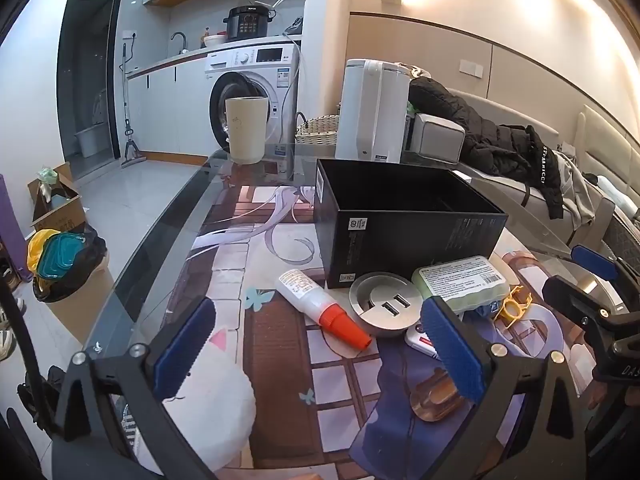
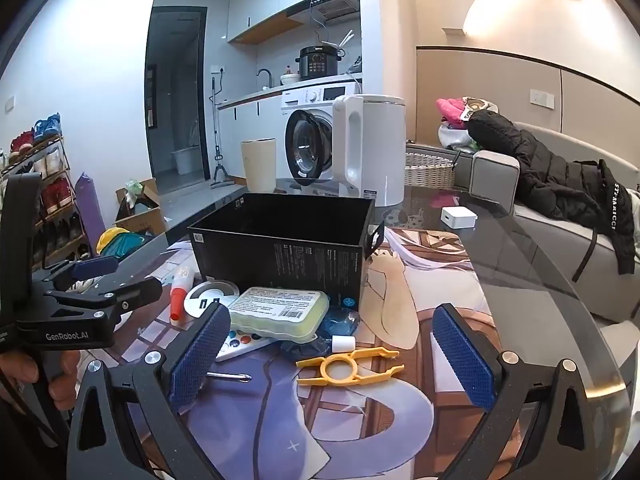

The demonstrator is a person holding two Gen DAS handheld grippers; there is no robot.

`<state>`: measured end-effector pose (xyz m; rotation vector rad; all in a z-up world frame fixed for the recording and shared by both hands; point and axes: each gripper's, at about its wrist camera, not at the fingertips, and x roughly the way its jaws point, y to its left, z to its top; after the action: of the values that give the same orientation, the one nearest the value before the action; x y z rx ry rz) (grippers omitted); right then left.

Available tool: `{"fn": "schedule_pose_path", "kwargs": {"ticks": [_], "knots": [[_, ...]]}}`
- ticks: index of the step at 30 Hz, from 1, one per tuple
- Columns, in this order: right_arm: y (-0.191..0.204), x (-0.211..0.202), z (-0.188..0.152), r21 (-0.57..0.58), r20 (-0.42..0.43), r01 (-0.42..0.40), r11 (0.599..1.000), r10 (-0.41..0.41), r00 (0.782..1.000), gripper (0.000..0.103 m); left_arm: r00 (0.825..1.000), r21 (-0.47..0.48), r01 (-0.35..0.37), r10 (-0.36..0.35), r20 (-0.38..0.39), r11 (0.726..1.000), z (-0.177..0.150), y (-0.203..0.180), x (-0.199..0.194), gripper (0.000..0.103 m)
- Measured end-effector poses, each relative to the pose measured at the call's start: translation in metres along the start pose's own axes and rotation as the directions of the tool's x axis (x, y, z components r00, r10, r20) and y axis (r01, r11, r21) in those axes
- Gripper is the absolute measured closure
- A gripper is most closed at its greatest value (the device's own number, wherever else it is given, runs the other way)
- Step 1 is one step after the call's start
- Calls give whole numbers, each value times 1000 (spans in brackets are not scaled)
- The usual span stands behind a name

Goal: Organize rigid objects
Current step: 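Move left tool toward the glue bottle while right tool approaches the yellow clip tool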

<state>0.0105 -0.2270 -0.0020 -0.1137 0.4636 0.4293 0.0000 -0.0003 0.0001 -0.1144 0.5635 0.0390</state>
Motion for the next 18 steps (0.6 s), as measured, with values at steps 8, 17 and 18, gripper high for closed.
{"fn": "schedule_pose_path", "kwargs": {"ticks": [8,17,18], "knots": [[0,3,1,0,-13,11,1000,-11,1000,0,1000,0,4,-4,2,1000,2,4,1,0],[1,7,0,-11,-36,7,1000,-8,999,0,1000,4,3,-3,6,1000,1,2,-5,0],[1,6,0,-11,-37,8,1000,-8,999,0,1000,5,0,0,6,1000,0,2,-5,0]]}}
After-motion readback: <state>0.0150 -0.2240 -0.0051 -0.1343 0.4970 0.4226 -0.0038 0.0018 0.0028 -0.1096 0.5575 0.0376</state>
